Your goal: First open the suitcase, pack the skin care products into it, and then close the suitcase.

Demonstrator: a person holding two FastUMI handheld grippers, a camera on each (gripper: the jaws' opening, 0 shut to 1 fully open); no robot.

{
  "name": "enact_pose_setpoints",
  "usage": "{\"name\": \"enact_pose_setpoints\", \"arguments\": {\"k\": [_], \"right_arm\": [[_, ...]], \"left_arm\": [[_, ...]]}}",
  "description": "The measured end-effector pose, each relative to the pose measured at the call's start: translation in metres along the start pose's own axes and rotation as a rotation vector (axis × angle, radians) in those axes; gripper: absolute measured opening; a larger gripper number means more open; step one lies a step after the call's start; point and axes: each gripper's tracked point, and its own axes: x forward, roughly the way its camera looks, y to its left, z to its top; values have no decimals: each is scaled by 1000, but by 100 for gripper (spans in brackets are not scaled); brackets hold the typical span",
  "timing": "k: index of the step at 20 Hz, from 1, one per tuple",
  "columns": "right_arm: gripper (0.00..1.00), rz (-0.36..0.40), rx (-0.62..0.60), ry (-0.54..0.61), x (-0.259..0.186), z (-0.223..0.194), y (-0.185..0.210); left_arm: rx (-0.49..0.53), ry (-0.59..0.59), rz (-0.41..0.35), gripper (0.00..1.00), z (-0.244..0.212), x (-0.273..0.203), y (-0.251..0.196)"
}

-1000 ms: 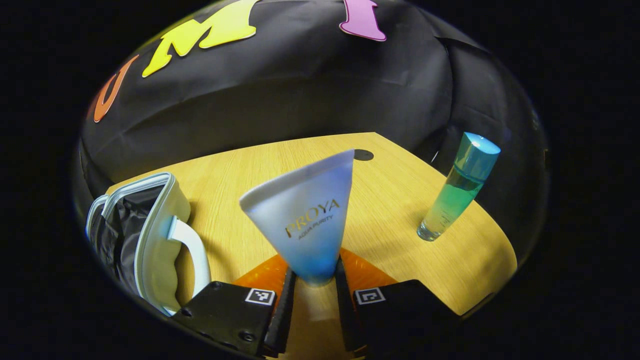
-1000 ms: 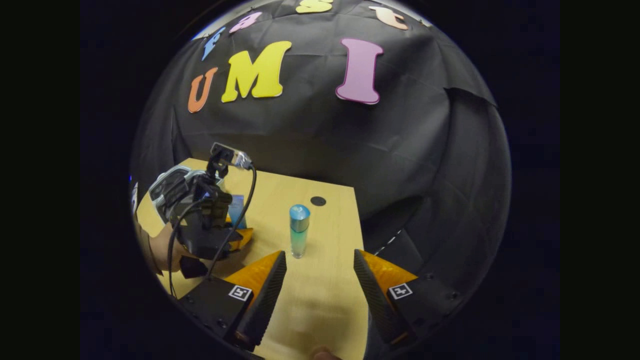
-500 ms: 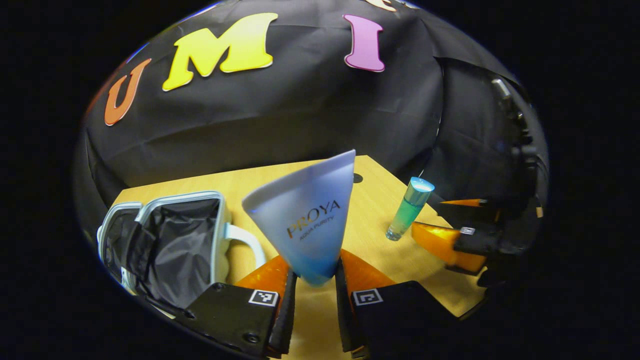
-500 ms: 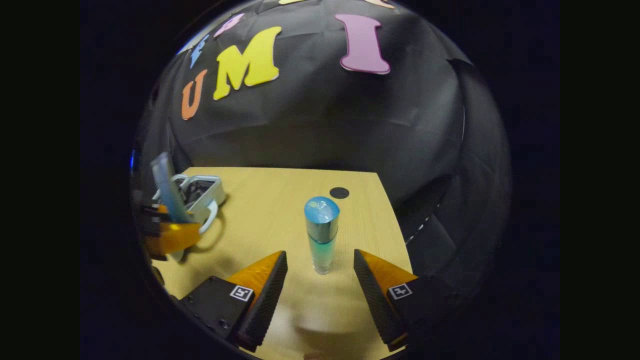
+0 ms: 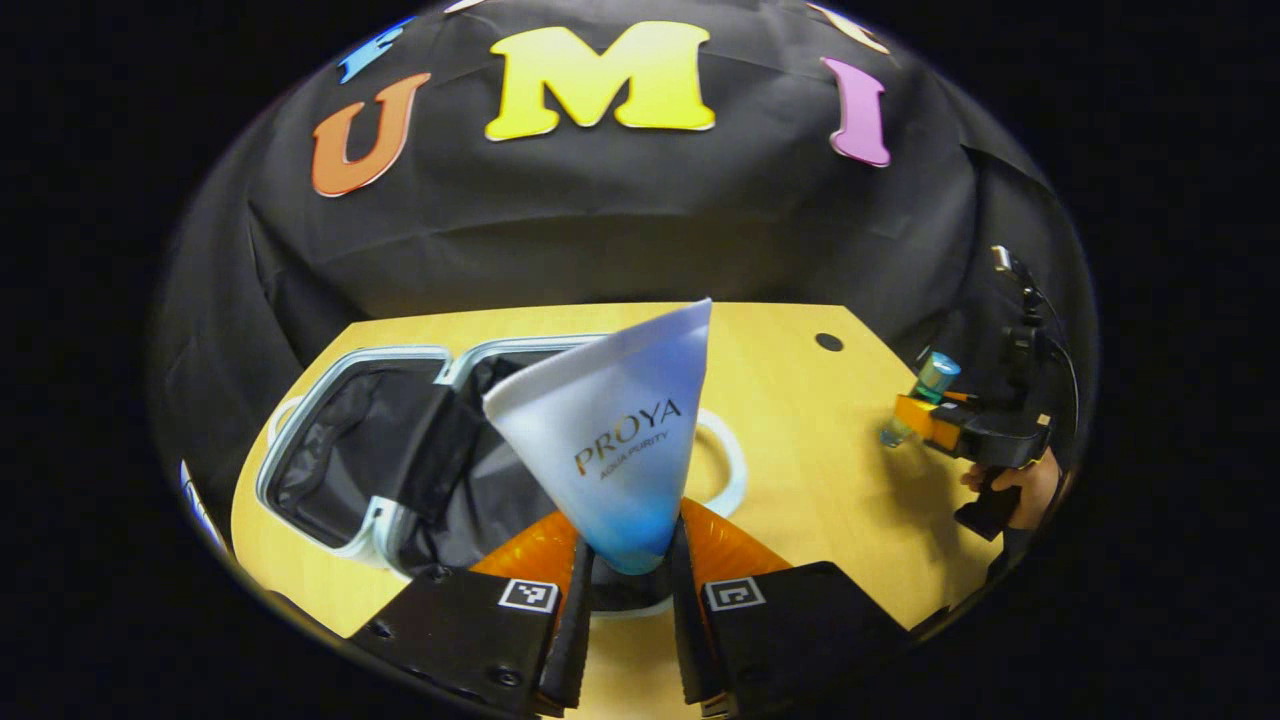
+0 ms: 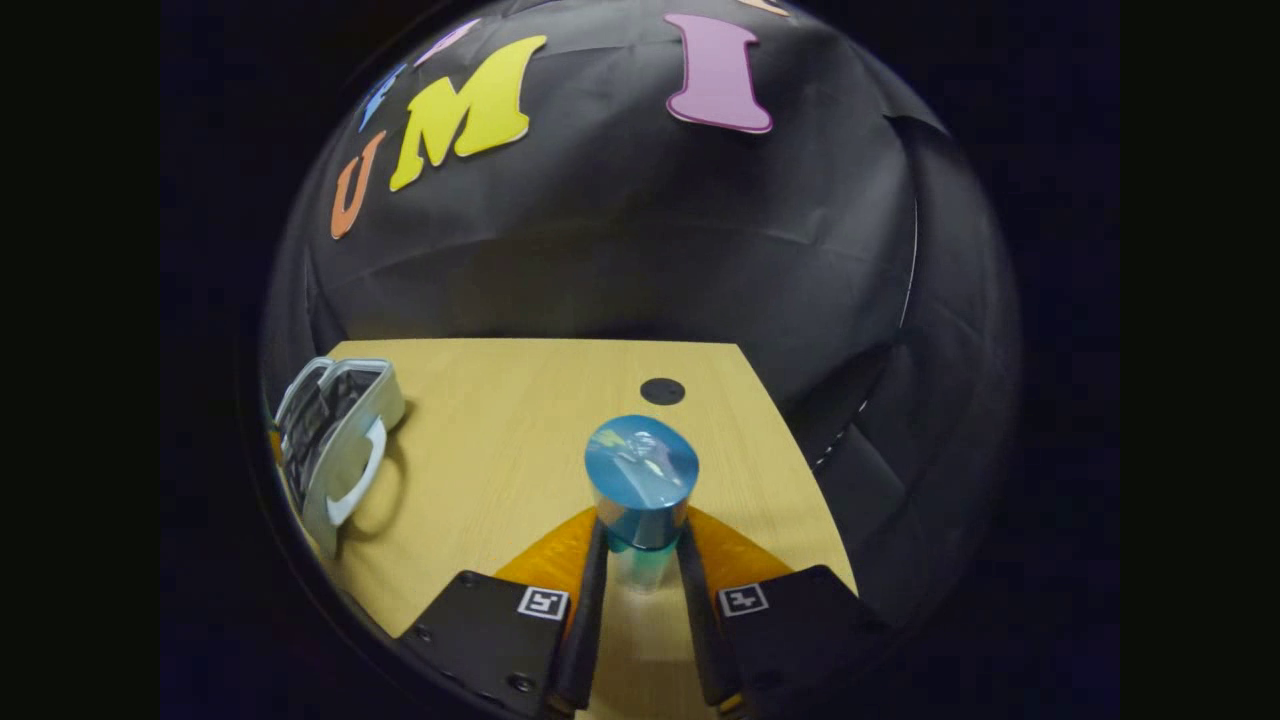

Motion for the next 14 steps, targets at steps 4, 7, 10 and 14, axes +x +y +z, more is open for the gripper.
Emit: {"name": "enact_pose_setpoints", "arguments": {"k": [4,7,10,14], "right_arm": [[35,-18,-11,23,-39,1,19],[35,0,-11,9,-95,16,52],[34,51,37,0,-146,31,101],[35,88,94,-18,-194,45,153]], "left_arm": [[3,37,22,39,0,14,51],[19,107,-7,39,-18,31,70],[35,227,-27,39,-40,55,80],[59,361,-20,39,-63,87,88]]}}
